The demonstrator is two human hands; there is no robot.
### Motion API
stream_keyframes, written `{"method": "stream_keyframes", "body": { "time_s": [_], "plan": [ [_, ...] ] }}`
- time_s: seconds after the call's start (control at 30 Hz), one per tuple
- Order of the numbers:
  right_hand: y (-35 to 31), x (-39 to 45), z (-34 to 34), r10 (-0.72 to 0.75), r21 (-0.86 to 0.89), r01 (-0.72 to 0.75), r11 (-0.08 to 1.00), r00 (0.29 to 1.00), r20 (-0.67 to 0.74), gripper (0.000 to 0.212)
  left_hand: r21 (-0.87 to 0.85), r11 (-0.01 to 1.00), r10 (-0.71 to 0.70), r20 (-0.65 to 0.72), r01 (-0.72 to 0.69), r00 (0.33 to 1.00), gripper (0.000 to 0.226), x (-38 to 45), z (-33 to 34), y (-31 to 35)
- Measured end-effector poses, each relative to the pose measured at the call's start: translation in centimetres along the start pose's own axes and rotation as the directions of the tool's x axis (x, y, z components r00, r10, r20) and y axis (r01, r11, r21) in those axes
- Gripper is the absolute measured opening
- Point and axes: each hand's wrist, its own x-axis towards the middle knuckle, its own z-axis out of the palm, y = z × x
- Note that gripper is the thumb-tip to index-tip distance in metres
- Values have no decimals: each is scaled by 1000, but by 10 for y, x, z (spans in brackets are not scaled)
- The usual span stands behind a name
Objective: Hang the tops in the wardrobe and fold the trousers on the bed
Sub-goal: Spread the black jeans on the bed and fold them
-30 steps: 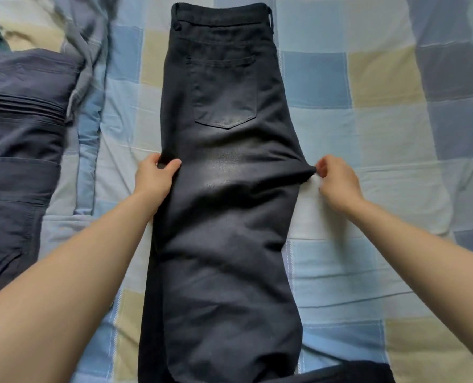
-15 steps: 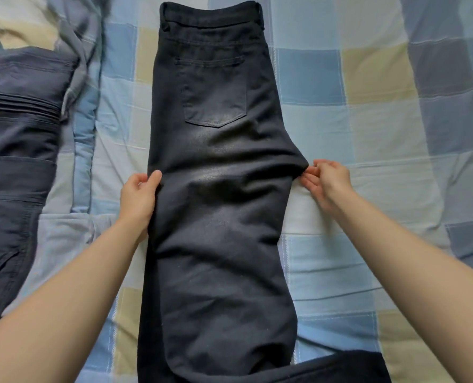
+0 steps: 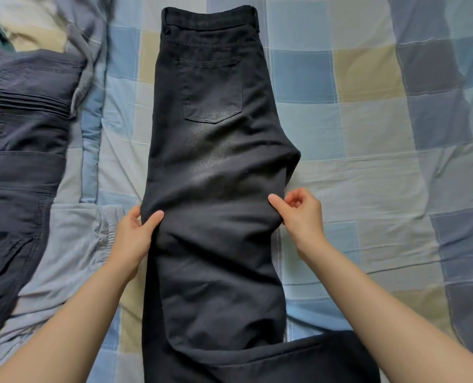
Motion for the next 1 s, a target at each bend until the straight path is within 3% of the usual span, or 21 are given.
{"method": "stream_keyframes", "body": {
  "time_s": [0.07,0.17,0.3,0.43,0.57,0.67,0.77,0.87,1.0],
  "plan": [
    [10,-9,3,67,33,-68,997,997,30,26,48,999,-6,-11,6,1000,23,3,0,-4],
    [14,-8,10,269,121,-287,950,952,147,15,85,996,-23,-56,28,998,18,7,3,-8],
    [9,3,6,244,136,-290,947,928,281,3,91,995,-27,-69,34,997,13,9,3,-10],
    [6,-2,-5,234,285,-351,892,897,375,20,94,994,-44,-54,49,998,6,12,-6,-7],
    [10,-6,0,184,175,-212,961,969,164,21,109,992,-54,-144,70,988,17,16,-12,-11],
    [24,-21,-1,52,-148,-45,988,998,43,24,-8,983,-180,-177,181,968,33,8,-18,-20],
    [50,-59,-7,33,-346,36,938,981,191,48,-99,964,-252,-52,246,966,29,-16,-18,-29],
    [72,-95,-8,73,-434,86,897,939,337,27,-27,972,-234,7,234,972,16,-51,-15,-37],
    [86,-114,-18,233,-482,-36,876,905,357,26,106,968,-238,96,228,967,26,-86,-16,-57]
  ]
}}
